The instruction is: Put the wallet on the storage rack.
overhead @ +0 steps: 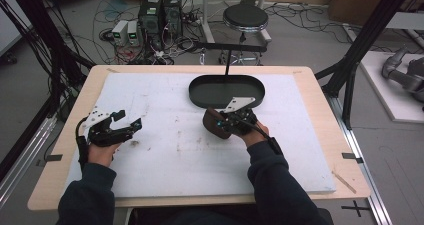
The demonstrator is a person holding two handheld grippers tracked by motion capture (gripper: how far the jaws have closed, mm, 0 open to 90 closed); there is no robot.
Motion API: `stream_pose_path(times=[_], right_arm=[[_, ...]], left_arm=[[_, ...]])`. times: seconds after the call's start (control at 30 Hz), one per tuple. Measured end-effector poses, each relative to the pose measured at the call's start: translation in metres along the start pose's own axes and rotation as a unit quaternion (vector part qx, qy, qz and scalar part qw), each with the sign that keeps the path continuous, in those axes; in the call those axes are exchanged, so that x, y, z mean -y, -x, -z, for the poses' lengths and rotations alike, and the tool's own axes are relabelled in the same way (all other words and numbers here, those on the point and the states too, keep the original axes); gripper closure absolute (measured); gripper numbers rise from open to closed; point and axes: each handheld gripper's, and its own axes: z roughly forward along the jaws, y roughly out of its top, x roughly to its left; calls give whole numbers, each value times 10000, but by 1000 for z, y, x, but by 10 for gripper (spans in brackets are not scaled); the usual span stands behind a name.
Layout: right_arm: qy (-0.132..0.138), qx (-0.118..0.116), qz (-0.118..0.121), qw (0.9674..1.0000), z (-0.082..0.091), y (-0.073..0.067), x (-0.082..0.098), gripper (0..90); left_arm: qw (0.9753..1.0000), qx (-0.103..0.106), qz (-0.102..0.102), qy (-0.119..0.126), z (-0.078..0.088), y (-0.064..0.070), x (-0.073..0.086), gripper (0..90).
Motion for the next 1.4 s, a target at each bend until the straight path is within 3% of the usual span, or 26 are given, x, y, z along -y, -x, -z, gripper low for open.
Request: stream_pose_path(times=[0.17, 0.27, 0.4, 0.6, 0.87, 1.0, 1.17, 1.2, 1.23, 1.27, 1.4], right_arm=[[84, -200, 111, 9997, 0, -5, -1, 662], [92, -468, 92, 9988, -2, -8, -2, 630], [90, -467, 100, 9988, -4, -8, -1, 599], [88, -466, -133, 9988, -5, -5, 1, 450], [143, -500, -209, 9984, -6, -2, 3, 335], [-14, -524, -203, 9984, -10, -3, 8, 276], [-185, -601, -283, 9976, -18, -4, 16, 301], [-245, -675, -280, 9970, -18, -3, 18, 462], [-245, -675, -280, 9970, -18, -3, 18, 462], [-166, -784, -269, 9964, -15, 0, 18, 614], [2, -756, -327, 9966, -7, 5, 17, 646]], left_arm=[[10000, 10, 10, 0, 0, 0, 0, 234], [10000, 21, 24, 1, -1, 1, 0, 234], [10000, 15, 9, -9, 0, 0, 0, 234], [10000, 24, 20, -20, -1, 0, 0, 234], [10000, 25, 26, -13, -1, 0, 0, 233], [10000, 42, 22, 0, -1, 0, 0, 234], [10000, 54, -6, 18, -1, 1, 0, 234], [10000, 67, -16, 33, 0, 1, 0, 234], [10000, 67, -16, 33, 0, 1, 0, 234], [10000, 70, -26, 43, 0, 1, 0, 234], [9999, 73, -59, 41, 0, 1, 0, 234]])
